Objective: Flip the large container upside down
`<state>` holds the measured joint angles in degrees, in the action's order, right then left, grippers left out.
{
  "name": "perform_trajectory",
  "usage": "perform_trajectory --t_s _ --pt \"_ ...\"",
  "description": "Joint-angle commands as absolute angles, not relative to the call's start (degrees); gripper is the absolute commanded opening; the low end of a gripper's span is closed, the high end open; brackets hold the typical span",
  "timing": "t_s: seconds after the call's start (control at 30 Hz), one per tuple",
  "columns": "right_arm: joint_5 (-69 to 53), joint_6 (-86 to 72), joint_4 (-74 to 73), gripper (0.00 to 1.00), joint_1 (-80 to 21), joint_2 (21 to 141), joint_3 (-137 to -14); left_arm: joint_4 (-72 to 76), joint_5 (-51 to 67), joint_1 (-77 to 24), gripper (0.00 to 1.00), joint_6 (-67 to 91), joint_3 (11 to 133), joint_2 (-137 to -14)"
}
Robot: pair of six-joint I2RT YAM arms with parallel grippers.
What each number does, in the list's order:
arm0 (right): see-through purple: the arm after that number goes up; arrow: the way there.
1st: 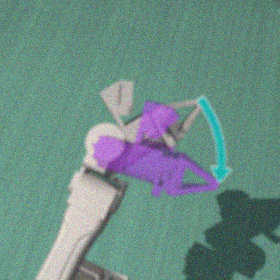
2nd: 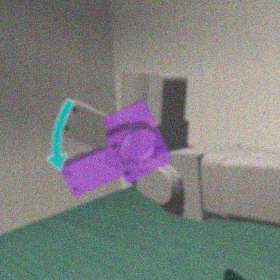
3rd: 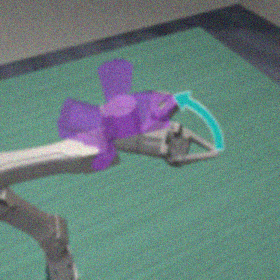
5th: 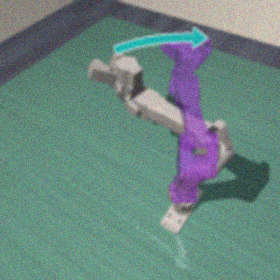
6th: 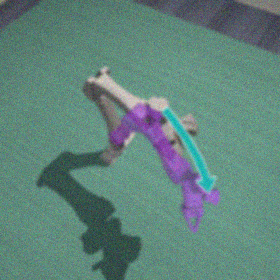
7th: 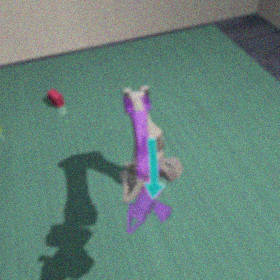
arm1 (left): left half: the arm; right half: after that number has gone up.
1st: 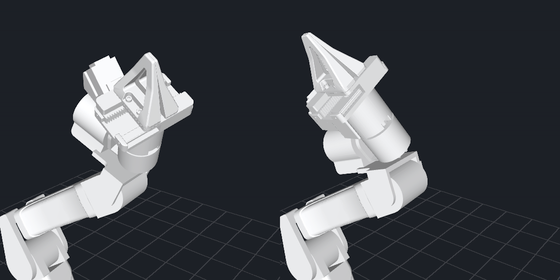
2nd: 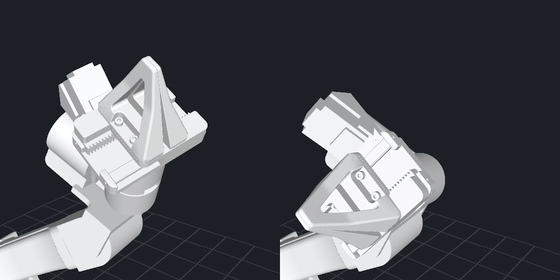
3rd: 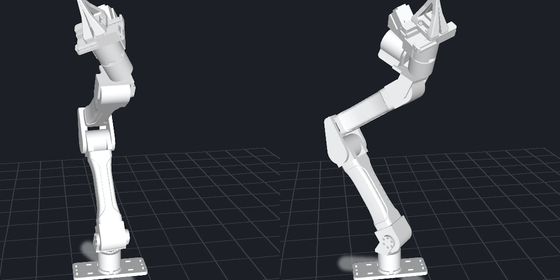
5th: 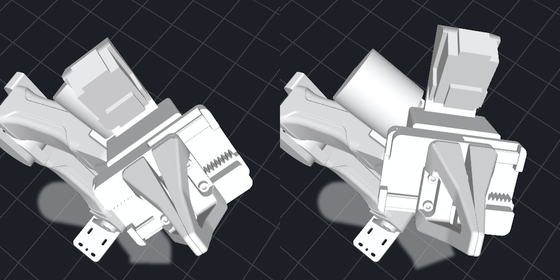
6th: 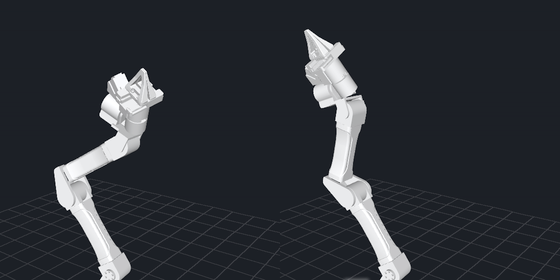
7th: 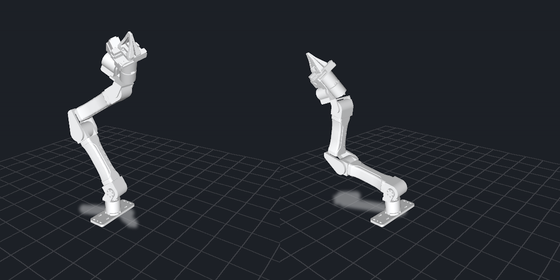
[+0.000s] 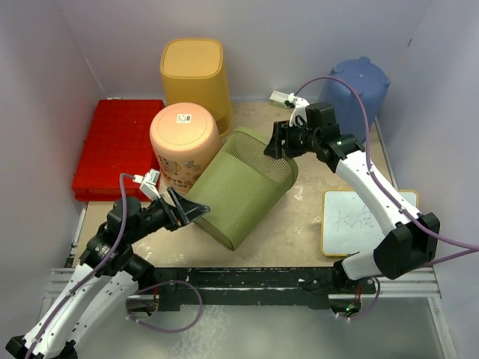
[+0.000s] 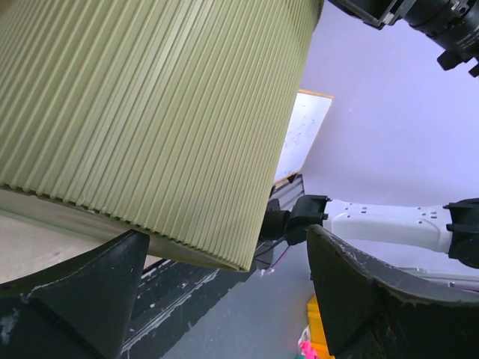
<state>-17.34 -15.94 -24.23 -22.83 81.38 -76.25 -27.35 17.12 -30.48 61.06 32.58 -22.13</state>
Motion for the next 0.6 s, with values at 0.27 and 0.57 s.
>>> perform_trajectory --t_s 0.27,0.57 --pt "-15.70 -14.52 -27.86 0.67 -22.94 82.09 -75.76 -5.07 20.36 -30.23 0.83 59.56 41.89 -35.11" --pt "-9.38 -13.14 -29.69 0.67 -22.85 80.52 -76.20 -1.67 20.97 -30.35 0.83 57.29 50.34 -40.21"
